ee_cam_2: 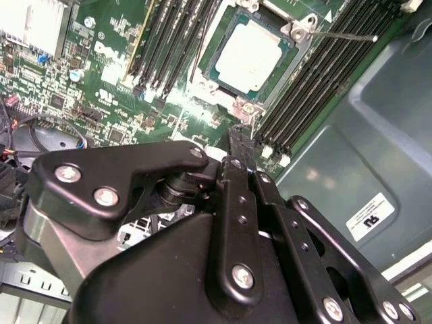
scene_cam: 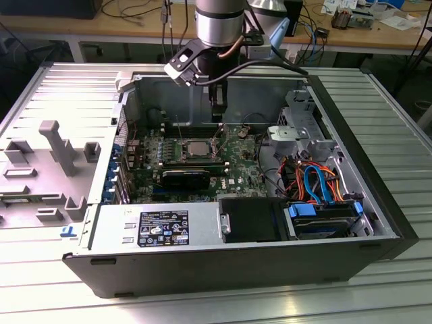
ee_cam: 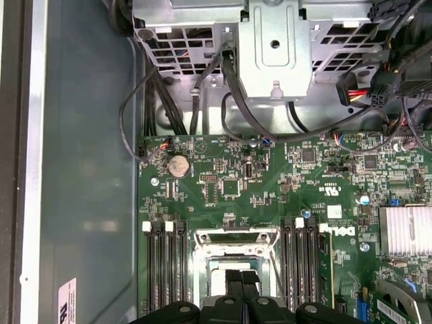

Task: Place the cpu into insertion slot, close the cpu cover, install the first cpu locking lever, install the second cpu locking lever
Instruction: 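Close the cpu cover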

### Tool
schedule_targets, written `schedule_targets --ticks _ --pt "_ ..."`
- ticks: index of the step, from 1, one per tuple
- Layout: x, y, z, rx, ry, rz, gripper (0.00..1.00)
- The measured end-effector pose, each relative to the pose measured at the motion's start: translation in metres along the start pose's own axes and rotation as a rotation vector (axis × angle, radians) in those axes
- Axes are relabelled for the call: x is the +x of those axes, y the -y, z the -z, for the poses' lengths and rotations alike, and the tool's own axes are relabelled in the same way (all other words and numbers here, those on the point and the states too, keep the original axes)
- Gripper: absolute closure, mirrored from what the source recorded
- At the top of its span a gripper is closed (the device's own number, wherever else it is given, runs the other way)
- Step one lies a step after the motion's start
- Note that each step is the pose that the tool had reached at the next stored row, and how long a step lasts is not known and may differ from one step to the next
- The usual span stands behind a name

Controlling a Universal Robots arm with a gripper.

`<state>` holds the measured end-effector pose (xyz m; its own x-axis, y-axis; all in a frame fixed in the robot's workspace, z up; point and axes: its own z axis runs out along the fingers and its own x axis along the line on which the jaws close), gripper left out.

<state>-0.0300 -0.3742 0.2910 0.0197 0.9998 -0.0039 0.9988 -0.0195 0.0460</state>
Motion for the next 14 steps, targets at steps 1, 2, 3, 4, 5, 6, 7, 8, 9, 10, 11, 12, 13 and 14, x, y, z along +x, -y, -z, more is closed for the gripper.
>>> schedule_targets --ticks 1,2,3,4,5,6,7,8,9,10,11,12,13,14 --pt "0.0000 -0.0025 -0.0001 0.0000 0.0000 0.000 0.89" --pt "0.0001 -0.0043 -0.0003 -0.0001 0.0000 0.000 0.89" --pt "0.0001 -0.0062 -0.0004 0.0000 0.0000 0.000 0.89" --pt "0.0001 -0.0078 -0.0004 0.0000 0.0000 0.000 0.89" --pt "0.0001 -0.0086 -0.0005 0.0000 0.0000 0.000 0.89" --pt "0.0001 -0.0093 -0.0005 0.0000 0.0000 0.000 0.89" --pt "0.0002 -0.0107 -0.0006 0.0000 0.0000 0.000 0.89" --pt "0.0002 -0.0113 -0.0007 0.0000 0.0000 0.000 0.89" --pt "0.0002 -0.0116 -0.0007 0.0000 0.0000 0.000 0.89" --pt "0.0002 -0.0118 -0.0008 0.0000 0.0000 0.000 0.89" --pt "0.0002 -0.0121 -0.0008 0.0000 0.0000 0.000 0.89" --pt "0.0002 -0.0124 -0.0008 0.0000 0.0000 0.000 0.89" --pt "0.0002 -0.0127 -0.0009 0.0000 0.0000 0.000 0.89" --pt "0.0002 -0.0129 -0.0009 0.0000 0.0000 0.000 0.89"
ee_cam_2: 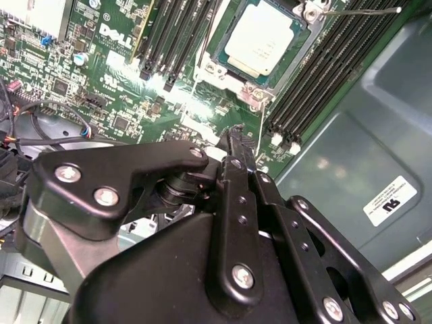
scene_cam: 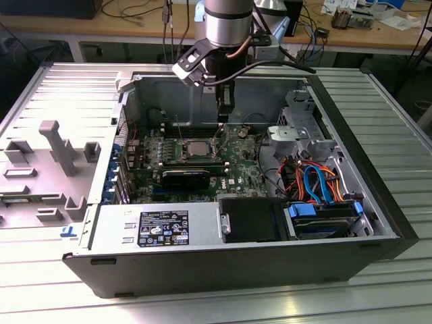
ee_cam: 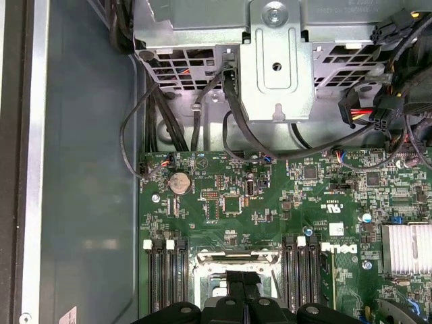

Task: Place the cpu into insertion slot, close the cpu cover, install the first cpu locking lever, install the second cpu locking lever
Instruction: 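Close the cpu cover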

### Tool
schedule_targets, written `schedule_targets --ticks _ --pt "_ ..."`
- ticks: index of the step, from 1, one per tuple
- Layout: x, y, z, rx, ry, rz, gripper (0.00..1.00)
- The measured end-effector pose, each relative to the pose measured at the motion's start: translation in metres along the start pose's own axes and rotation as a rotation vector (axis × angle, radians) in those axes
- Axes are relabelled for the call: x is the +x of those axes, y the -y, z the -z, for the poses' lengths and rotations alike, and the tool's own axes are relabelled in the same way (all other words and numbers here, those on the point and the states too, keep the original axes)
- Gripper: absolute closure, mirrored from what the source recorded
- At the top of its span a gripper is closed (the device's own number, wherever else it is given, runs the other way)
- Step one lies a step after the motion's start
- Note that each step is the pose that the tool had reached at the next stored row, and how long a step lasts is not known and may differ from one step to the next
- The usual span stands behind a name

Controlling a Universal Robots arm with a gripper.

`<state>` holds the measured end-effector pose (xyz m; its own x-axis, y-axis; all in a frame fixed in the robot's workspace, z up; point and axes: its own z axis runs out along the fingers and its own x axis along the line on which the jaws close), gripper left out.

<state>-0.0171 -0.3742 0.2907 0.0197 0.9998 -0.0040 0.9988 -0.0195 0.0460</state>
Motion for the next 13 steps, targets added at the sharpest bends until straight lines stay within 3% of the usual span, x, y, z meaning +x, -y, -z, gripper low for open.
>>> schedule_targets --ticks 13 --pt "0.0000 -0.0018 -0.0001 0.0000 0.0000 0.000 0.89"
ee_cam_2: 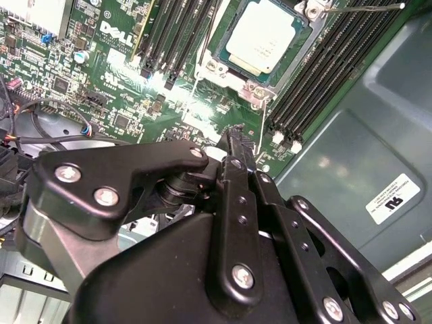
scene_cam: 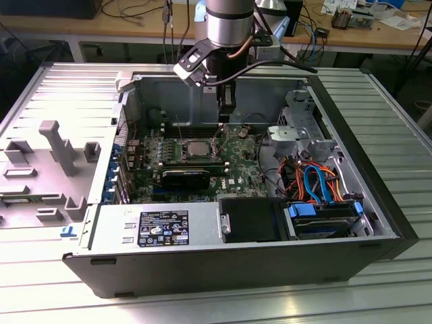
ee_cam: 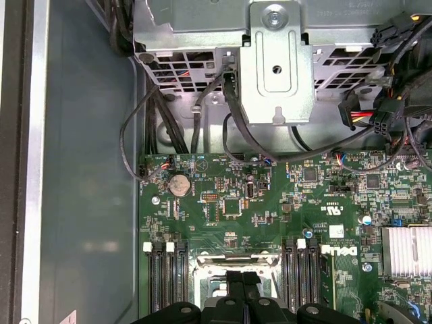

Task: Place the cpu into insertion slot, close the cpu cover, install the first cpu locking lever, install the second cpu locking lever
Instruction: 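Close the cpu cover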

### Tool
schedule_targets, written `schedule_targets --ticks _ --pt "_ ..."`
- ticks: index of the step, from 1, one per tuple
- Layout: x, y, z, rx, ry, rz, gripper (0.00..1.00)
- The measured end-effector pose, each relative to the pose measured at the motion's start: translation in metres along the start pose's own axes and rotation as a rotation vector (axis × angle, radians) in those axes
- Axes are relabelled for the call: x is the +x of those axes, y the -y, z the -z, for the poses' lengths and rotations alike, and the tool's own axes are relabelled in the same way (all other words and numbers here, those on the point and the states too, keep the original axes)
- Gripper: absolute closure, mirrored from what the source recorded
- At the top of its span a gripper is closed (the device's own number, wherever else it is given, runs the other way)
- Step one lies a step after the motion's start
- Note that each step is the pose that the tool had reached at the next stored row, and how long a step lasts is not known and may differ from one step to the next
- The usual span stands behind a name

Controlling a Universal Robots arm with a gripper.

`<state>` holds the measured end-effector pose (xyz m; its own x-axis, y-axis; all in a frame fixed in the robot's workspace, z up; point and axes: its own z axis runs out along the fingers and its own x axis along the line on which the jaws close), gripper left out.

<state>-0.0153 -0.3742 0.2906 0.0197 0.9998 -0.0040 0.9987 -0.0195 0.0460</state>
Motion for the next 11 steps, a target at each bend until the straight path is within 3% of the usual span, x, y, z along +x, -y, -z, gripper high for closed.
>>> schedule_targets --ticks 8,11 --pt "0.0001 -0.0038 -0.0002 0.0001 0.0000 0.000 0.89" --pt "0.0003 -0.0113 -0.0007 0.0013 0.0000 0.000 0.89"
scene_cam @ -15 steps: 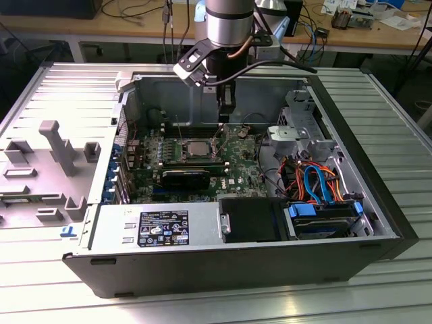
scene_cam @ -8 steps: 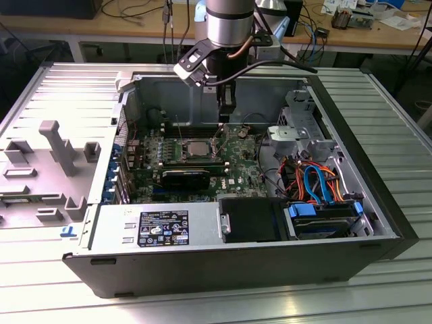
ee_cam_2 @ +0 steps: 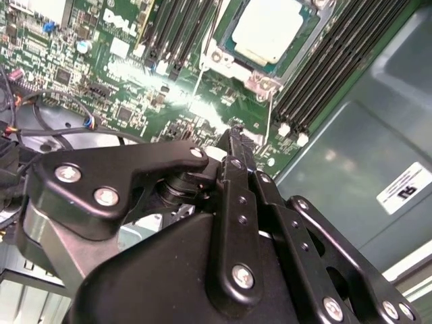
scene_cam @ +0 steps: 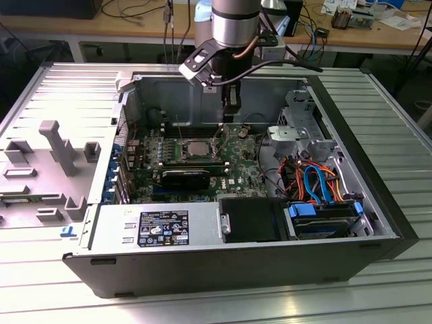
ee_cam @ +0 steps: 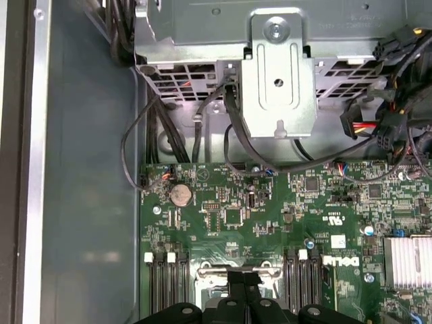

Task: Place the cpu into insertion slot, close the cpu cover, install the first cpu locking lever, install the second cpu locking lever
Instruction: 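Close the cpu cover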

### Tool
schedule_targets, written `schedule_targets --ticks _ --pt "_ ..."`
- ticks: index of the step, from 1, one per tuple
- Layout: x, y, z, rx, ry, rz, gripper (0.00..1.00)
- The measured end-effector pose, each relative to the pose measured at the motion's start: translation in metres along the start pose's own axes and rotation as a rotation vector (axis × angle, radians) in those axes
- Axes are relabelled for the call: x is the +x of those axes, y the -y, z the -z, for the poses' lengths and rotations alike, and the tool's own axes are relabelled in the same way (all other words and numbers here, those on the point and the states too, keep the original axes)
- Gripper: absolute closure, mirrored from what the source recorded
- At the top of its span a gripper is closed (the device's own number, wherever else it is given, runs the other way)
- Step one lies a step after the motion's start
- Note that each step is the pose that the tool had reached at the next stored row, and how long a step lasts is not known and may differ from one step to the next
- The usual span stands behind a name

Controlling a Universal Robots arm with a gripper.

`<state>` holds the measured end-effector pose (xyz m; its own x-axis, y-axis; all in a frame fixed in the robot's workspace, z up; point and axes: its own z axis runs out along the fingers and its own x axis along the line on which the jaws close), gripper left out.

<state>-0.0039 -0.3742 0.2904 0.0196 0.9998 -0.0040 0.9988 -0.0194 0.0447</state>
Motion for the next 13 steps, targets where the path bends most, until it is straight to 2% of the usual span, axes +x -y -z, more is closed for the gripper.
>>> schedule_targets --ticks 9,13 --pt "0.0002 -0.0100 -0.0015 0.0003 0.0001 0.000 0.89" --pt "0.0002 -0.0107 -0.0017 0.0003 0.0000 0.000 0.89"
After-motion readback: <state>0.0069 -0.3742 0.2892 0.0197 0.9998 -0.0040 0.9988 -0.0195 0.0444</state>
